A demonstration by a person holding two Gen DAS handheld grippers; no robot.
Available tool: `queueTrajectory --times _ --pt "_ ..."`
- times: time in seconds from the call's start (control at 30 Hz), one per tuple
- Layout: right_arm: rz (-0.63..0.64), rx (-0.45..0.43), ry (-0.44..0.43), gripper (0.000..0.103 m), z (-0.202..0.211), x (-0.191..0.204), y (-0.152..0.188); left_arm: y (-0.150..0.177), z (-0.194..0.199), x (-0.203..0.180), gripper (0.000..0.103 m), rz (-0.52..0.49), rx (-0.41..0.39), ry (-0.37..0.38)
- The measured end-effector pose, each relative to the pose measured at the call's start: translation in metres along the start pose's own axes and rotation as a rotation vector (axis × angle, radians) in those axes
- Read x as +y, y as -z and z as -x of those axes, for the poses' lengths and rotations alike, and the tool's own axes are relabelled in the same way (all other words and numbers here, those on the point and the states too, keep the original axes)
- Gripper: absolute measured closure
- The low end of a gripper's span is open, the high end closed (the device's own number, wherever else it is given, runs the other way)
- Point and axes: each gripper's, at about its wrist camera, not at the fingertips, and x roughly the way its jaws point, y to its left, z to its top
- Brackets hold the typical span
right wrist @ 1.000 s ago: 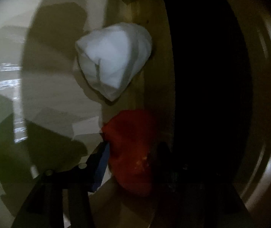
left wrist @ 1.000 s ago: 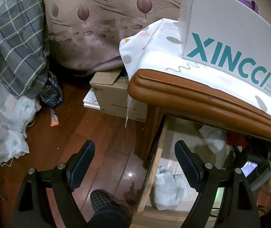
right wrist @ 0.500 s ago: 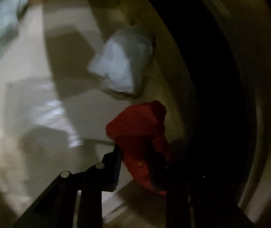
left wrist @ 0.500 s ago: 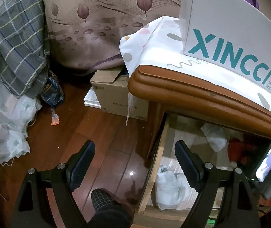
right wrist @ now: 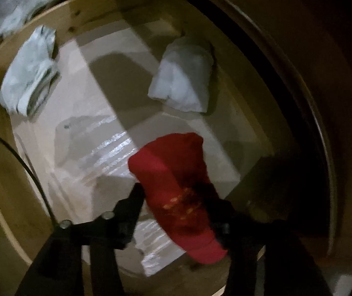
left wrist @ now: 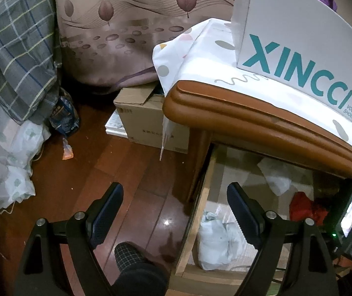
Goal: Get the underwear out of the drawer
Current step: 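Close the right gripper on the red sock in the drawer, then lift the red sock out of the drawer with the right gripper while the left reaches into the drawer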
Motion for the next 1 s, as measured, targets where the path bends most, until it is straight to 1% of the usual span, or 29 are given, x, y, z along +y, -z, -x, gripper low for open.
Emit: queueTrajectory --times 0.07,0.17,0.23,0.3,0.33,0.43,0.47,0.6,0.63,0.73,0.8,0.93,1.0 --pt "0.023 -0.007 0.017 0.042 0.004 0.004 0.006 0.000 -0.001 -0.002 0.019 -0.014 0.008 0.006" --pt "0.019 -0.006 -0.004 0.042 -0.003 0.003 0.001 0.001 -0.004 -0.006 0.019 -0.036 0.015 0.007" --pt "0.035 0.008 -0.008 0.042 -0.006 0.000 0.001 0.001 -0.007 -0.007 0.019 -0.029 0.038 0.043" --pt "0.058 0.001 -0.002 0.041 -0.010 0.001 0.001 0.004 -0.009 -0.010 0.019 -0.028 0.051 0.056" --pt "0.055 -0.011 -0.006 0.041 -0.011 0.002 0.001 0.004 -0.010 -0.011 0.019 -0.033 0.056 0.061" --pt "0.001 -0.012 -0.050 0.042 -0.011 -0.003 0.003 0.006 -0.013 -0.015 0.019 -0.042 0.069 0.065" --pt "-0.009 -0.012 -0.059 0.043 -0.011 -0.003 0.006 0.007 -0.013 -0.016 0.019 -0.046 0.072 0.070" --pt "-0.021 -0.015 -0.073 0.058 -0.008 -0.005 0.011 0.009 -0.017 -0.021 0.019 -0.061 0.089 0.080" --pt "-0.010 -0.012 -0.068 0.059 -0.005 -0.010 0.013 0.009 -0.018 -0.023 0.019 -0.064 0.094 0.081" --pt "-0.022 0.001 -0.079 0.066 -0.002 -0.009 0.015 0.011 -0.020 -0.026 0.019 -0.075 0.107 0.099" --pt "-0.026 0.008 -0.087 0.066 0.003 -0.009 0.018 0.012 -0.022 -0.028 0.019 -0.077 0.118 0.118" --pt "-0.057 -0.014 -0.083 0.067 0.032 -0.004 0.026 0.017 -0.026 -0.035 0.018 -0.094 0.143 0.144" --pt "-0.090 -0.053 -0.107 0.067 0.055 -0.005 0.032 0.019 -0.028 -0.039 0.016 -0.106 0.150 0.156"
